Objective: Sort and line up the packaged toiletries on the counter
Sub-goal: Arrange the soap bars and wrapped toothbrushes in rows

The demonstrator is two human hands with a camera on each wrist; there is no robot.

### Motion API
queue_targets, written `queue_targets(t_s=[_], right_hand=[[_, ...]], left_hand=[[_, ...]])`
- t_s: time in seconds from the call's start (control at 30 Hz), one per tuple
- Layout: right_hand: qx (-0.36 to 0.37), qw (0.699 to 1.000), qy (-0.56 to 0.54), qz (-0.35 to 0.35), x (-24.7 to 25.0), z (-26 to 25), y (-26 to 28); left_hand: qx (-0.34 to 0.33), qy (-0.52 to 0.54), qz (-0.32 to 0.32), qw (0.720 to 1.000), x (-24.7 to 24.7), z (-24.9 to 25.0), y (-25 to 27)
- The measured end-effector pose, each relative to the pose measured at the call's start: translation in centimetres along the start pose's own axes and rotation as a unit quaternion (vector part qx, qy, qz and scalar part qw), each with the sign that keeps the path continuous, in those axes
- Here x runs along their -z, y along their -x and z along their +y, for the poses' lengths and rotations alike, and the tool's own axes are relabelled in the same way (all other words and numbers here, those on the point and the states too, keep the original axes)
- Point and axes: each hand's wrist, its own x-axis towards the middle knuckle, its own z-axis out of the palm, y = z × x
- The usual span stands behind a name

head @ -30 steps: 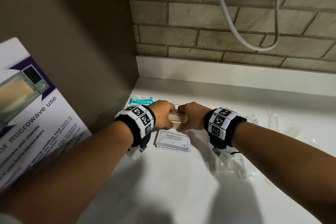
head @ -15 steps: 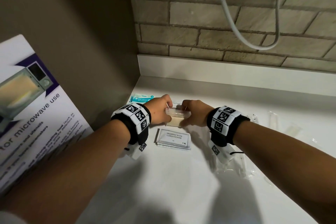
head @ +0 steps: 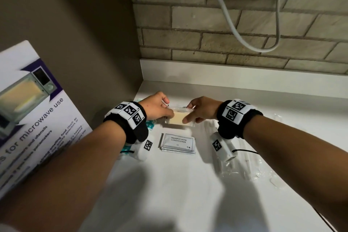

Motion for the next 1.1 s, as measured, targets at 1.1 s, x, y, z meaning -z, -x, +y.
queue_targets(t_s=[1.1], right_hand=[[-0.086, 0.994, -0.009, 0.066, -2.6, 0.3, 0.1]], left_hand=[[0.019, -0.172, 0.019, 0.985, -1.7, -0.4, -0.7]])
